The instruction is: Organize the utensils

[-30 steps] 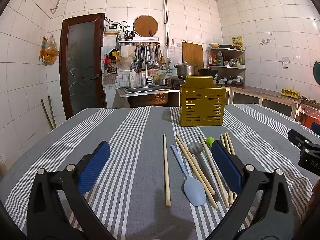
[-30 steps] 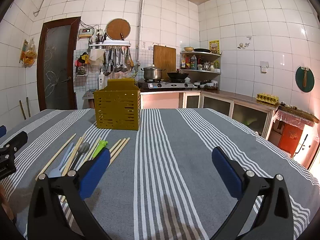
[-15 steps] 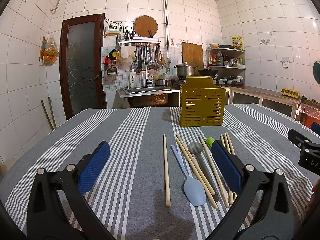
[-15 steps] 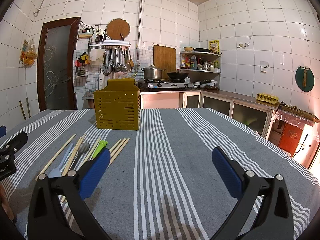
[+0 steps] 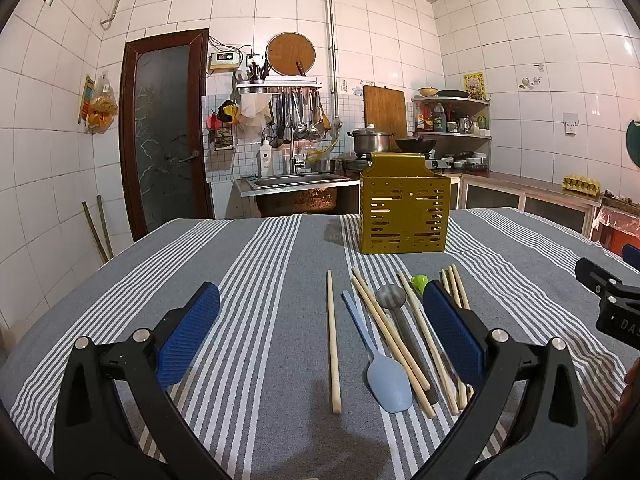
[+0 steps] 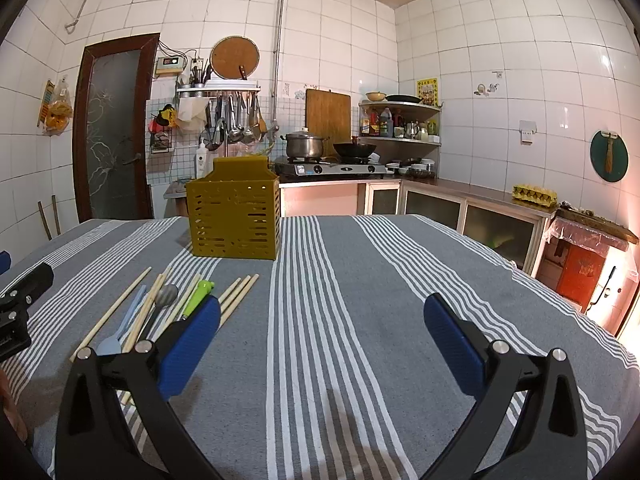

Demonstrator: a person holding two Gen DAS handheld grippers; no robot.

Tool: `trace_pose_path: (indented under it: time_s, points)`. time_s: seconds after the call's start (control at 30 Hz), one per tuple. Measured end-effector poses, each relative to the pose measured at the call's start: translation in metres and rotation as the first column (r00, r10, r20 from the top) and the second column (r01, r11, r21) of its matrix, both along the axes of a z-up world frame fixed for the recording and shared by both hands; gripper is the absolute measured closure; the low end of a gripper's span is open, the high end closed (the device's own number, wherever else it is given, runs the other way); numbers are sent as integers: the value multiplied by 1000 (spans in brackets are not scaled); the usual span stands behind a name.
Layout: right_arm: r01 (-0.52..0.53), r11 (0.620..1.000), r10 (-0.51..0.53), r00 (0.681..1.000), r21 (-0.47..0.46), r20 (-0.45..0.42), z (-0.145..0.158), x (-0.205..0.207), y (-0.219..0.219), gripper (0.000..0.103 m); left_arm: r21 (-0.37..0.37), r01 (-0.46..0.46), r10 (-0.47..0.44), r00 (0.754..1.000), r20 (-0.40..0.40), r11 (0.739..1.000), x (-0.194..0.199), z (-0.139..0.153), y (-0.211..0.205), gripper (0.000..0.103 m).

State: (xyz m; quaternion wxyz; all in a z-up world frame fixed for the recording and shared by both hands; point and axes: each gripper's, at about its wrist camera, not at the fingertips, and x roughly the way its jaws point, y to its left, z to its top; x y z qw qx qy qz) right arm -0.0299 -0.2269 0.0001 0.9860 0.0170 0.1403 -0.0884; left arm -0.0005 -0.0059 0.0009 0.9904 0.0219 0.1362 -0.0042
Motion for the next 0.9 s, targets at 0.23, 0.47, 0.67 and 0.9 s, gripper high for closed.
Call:
trace_pose_path:
  time_s: [0.23, 0.47, 0.67, 0.9]
  points:
    - [0, 1000, 0, 1000, -1, 0, 0, 0, 0, 4, 1, 0, 0, 1000, 1, 1000, 0, 0, 0, 5]
    - [0, 1000, 0, 1000, 1, -1, 1, 0, 0, 4, 2, 0, 0, 1000, -1, 1000, -1, 1, 0, 5]
    - [0, 1000, 0, 1000, 2, 0, 1, 0, -1, 4, 3, 0, 0, 1000, -4, 1000, -1, 5, 3, 5]
    - [8, 1000, -8, 1000, 12, 0, 2, -1, -4, 4, 7, -1, 1, 1000, -6, 1000, 1, 3, 2, 5]
